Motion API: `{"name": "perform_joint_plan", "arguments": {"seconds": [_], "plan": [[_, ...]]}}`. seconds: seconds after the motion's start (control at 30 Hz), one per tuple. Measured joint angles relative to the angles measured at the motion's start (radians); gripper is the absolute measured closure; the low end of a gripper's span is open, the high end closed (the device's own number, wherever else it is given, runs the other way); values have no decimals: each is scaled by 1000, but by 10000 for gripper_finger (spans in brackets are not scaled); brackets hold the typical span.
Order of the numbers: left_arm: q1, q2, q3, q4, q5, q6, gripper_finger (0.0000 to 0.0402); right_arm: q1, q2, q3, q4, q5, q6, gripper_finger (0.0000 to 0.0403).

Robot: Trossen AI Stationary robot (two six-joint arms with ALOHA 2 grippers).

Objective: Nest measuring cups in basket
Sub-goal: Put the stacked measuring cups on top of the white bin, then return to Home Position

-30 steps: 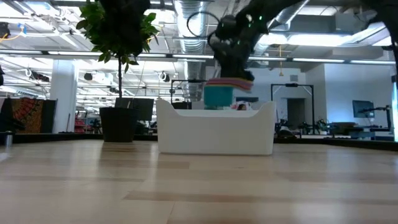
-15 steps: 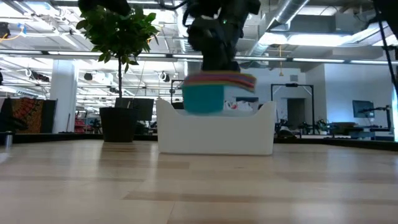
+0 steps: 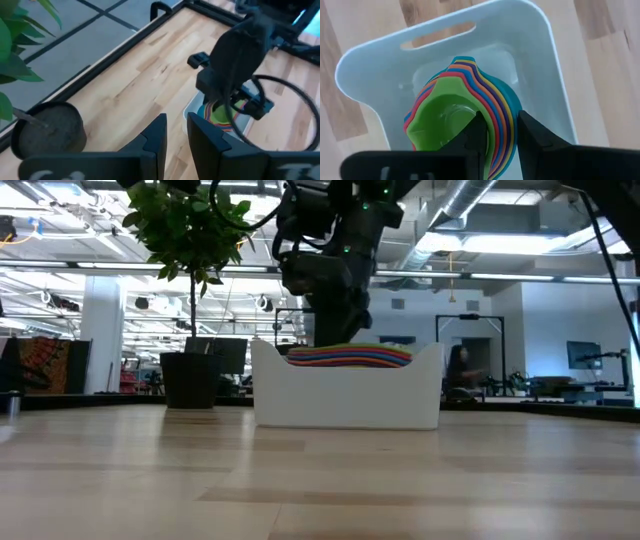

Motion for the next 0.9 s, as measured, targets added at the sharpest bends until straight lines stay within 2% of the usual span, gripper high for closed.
{"name": "perform_joint_plan", "arguments": {"seconds": [0.17,0.27,0.43,0.63,0.77,0.9], "plan": [[-46,0,0,-22,-36,-35,339,-8,1,0,15,-3,-11,313],[-60,0,0,-23,-42,-37,339,-10,0,0,3,-6,-26,296],[-70,-1,0,-23,-66,-25,332,-14,-1,0,-8,-4,-26,233],[-70,-20,0,-21,-72,-23,305,-14,-15,0,-14,15,-4,163],[-71,-46,0,-18,-60,-8,287,-9,-79,0,-14,54,4,155],[-74,-77,0,18,-44,26,281,-3,-188,0,-23,107,42,164]]}}
